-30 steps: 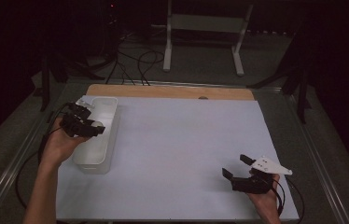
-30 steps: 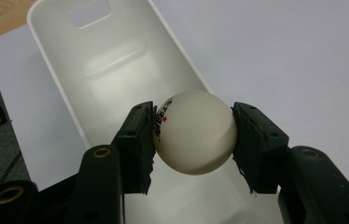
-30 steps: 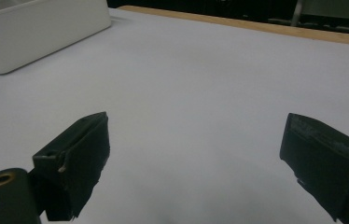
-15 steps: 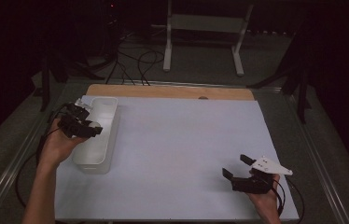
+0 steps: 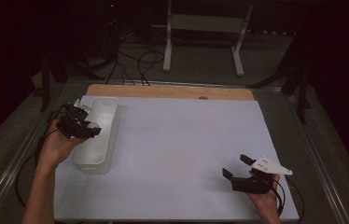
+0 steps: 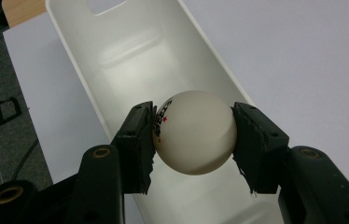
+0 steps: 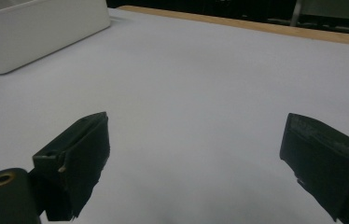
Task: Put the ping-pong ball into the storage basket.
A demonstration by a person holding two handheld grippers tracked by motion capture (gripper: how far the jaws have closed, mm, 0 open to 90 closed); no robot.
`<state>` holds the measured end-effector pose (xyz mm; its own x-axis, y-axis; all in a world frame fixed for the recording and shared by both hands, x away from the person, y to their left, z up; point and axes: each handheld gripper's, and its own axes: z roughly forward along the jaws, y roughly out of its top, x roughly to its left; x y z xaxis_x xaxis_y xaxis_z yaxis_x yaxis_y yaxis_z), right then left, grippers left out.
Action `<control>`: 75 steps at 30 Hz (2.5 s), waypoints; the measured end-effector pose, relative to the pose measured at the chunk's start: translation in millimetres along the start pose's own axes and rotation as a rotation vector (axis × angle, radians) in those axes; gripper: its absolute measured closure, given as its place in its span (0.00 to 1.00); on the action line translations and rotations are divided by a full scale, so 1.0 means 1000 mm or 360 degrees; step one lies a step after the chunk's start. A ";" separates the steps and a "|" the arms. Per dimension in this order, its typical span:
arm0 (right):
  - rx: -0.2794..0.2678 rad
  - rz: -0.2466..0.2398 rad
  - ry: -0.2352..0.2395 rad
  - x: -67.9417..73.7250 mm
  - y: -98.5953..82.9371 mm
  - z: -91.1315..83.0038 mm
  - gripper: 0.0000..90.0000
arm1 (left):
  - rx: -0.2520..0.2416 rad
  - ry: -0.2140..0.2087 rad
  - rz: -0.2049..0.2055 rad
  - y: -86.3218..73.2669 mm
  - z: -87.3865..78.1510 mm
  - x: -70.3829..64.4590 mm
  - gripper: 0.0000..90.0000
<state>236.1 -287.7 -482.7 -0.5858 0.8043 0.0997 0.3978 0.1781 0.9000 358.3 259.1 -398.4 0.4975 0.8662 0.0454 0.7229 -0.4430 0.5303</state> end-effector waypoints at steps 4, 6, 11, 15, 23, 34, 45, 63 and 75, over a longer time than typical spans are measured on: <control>0.0001 0.0001 0.0002 0.000 0.000 0.000 0.09 | 0.0002 0.0005 -0.0007 -0.002 0.001 0.001 0.57; 0.0002 -0.0003 0.0003 0.000 0.000 0.000 0.09 | 0.0005 0.0007 -0.0007 -0.003 0.001 0.002 0.57; 0.0004 0.0000 0.0002 0.000 0.000 0.001 0.09 | 0.0007 0.0006 -0.0011 -0.004 0.001 0.003 0.57; 0.0004 -0.0003 0.0003 0.000 0.000 0.001 0.09 | 0.0006 0.0000 -0.0013 -0.005 0.001 0.003 0.57; 0.0002 0.0001 0.0005 0.000 0.000 0.001 0.09 | 0.0002 -0.0011 -0.0017 -0.005 0.002 0.004 0.57; 0.0000 0.0002 0.0000 0.000 0.000 0.000 0.09 | -0.0025 0.0033 -0.0037 -0.008 0.003 0.003 0.25; 0.0005 0.0000 -0.0002 0.000 0.000 0.000 0.09 | -0.0068 0.0076 -0.0051 -0.009 0.003 0.003 0.00; 0.0000 0.0002 -0.0002 0.000 0.000 0.000 0.09 | -0.0204 0.0059 -0.0072 -0.012 0.002 0.001 0.00; -0.0003 -0.0001 0.0002 0.000 0.000 0.000 0.09 | -0.0319 0.0055 -0.0078 -0.014 0.003 -0.009 0.00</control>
<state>236.1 -287.8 -482.4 -0.5867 0.8037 0.0996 0.3959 0.1774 0.9010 344.8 257.0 -408.6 0.4447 0.8947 0.0426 0.6345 -0.3482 0.6901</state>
